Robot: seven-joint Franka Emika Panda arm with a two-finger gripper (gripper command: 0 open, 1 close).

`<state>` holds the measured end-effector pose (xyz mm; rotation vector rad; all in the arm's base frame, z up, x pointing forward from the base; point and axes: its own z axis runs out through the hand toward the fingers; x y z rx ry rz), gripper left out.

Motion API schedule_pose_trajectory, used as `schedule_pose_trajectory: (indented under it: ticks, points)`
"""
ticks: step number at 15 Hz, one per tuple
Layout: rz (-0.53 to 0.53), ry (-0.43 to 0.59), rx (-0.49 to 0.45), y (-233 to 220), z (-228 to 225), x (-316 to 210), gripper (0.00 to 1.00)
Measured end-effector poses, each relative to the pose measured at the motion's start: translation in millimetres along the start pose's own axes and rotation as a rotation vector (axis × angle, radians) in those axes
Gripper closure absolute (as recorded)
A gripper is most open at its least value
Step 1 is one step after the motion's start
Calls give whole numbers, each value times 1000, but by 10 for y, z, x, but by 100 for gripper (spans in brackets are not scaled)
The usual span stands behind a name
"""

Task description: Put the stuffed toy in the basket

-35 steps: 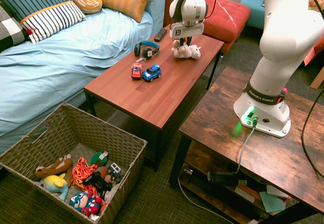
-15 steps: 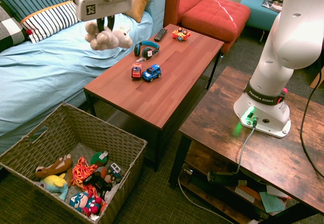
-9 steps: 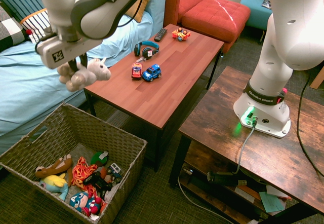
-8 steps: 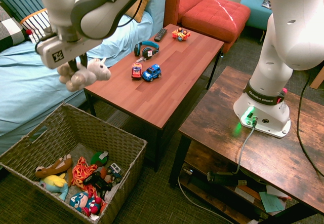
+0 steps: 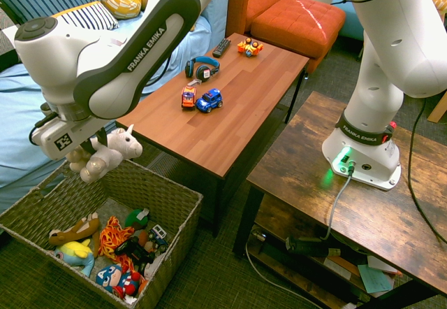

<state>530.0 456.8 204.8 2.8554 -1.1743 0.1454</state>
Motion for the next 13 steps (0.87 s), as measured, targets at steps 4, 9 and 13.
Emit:
schedule_pose_trajectory:
  ticks: [4, 9, 13]
  points:
    - [14, 3, -9, -17, -23, 63, 0]
    - [18, 4, -13, -11, -32, 85, 0]
    - [24, 8, -39, 19, -120, 128, 0]
